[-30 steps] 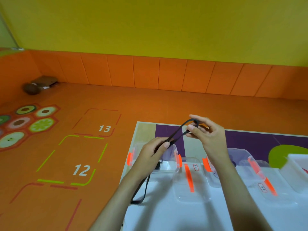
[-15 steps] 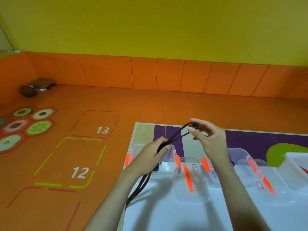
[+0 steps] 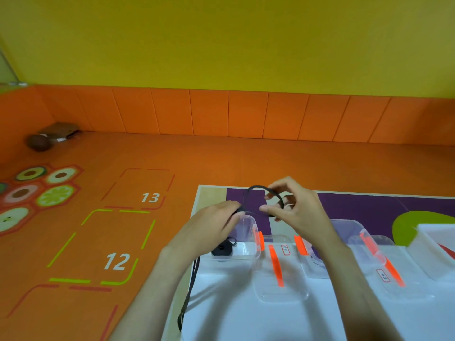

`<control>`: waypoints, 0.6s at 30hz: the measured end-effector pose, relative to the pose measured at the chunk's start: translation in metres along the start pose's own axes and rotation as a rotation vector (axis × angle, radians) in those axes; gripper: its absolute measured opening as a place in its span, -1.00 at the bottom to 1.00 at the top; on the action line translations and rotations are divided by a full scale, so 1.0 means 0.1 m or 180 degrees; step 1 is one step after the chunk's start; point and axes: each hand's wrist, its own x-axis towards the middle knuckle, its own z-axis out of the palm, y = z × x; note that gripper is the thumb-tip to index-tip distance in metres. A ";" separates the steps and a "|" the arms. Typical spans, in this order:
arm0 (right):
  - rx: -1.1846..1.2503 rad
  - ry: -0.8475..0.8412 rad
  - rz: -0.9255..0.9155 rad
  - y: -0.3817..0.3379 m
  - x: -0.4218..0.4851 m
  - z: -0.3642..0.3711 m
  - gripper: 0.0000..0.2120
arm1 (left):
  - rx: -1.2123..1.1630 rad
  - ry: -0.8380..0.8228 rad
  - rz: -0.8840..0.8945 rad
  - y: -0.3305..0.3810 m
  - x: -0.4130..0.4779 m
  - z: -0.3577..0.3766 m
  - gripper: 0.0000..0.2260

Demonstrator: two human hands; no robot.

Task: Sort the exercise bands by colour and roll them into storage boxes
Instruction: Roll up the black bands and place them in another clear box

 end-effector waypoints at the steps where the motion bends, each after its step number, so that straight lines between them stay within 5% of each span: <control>1: 0.0029 0.0039 -0.0003 0.02 -0.02 -0.02 -0.59 | -0.0089 0.0051 -0.0074 -0.02 -0.02 -0.03 -0.74; 6: 0.0197 -0.0185 0.0062 0.08 -0.12 -0.05 -0.51 | -0.0092 0.0249 -0.0180 -0.06 -0.08 -0.12 -0.75; 12: 0.0086 0.0690 -0.0217 0.13 -0.16 0.08 -0.91 | -0.0006 0.0826 -0.0014 0.07 -0.07 -0.07 -0.73; 18: -0.0708 0.1368 -0.0378 0.20 -0.22 0.24 -0.81 | 0.0053 0.1735 -0.0131 0.21 0.02 0.14 -0.81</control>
